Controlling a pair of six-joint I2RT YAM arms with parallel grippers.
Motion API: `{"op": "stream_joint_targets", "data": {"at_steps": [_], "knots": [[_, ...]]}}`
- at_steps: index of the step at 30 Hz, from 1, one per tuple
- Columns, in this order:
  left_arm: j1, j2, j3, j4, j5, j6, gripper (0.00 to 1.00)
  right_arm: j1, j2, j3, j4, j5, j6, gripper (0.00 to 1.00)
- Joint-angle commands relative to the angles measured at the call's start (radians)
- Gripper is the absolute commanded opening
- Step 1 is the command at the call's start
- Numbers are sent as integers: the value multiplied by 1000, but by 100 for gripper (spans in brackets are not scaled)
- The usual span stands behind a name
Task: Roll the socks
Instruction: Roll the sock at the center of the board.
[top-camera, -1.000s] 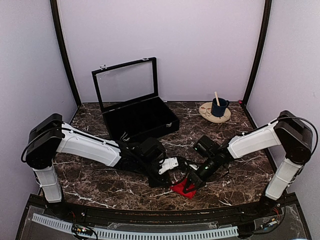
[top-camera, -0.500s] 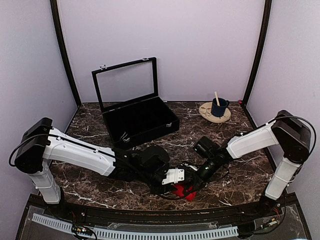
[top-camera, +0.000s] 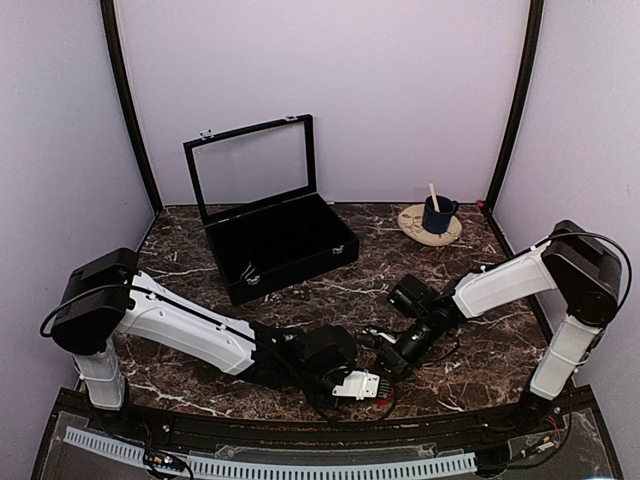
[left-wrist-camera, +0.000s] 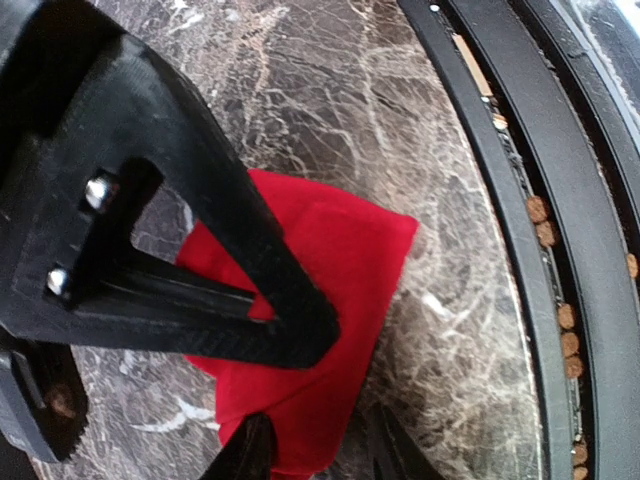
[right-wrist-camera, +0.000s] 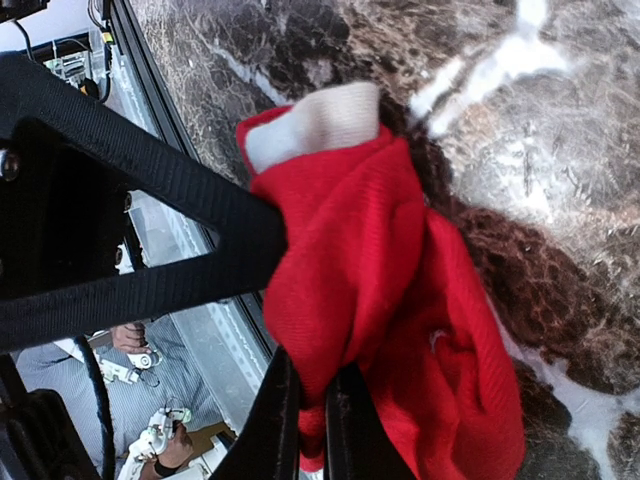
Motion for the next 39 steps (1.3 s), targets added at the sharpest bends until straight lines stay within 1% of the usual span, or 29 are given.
{"op": "stream_joint_targets", "data": {"at_steps": [1, 9, 17, 23, 26, 28, 29, 31, 32, 34, 35, 37, 39], "knots": [[-4, 17, 40, 33, -62, 40, 36, -8, 0, -8, -30, -20, -23, 0], [-17, 15, 40, 62, -89, 88, 36, -8, -1, -8, -36, -23, -34, 0], [-21, 36, 45, 54, -81, 102, 36, -6, -7, -10, -34, -30, -33, 0], [-22, 84, 78, 21, -108, 109, 36, -7, -8, -11, -33, -38, -34, 0], [-22, 106, 96, -3, -115, 96, 30, -6, -8, -11, -34, -38, -32, 0], [-20, 119, 107, -28, -117, 88, 21, -7, -7, -9, -38, -37, -33, 0], [-21, 125, 109, -38, -117, 81, 14, -6, -7, -8, -41, -35, -36, 0], [-22, 125, 108, -56, -116, 71, 2, -6, -8, -6, -52, -25, -40, 0], [-21, 124, 111, -68, -116, 64, 0, -6, -8, -4, -59, -17, -43, 0], [-20, 123, 117, -100, -117, 51, 0, -5, -8, 0, -69, -1, -47, 1], [-20, 122, 117, -113, -119, 44, 0, -5, -8, 5, -79, 12, -51, 2], [-19, 119, 120, -146, -133, 24, 0, -6, -11, 17, -97, 38, -56, 9], [-16, 112, 123, -183, -150, -5, 0, -7, -17, 30, -110, 66, -61, 18]]}}
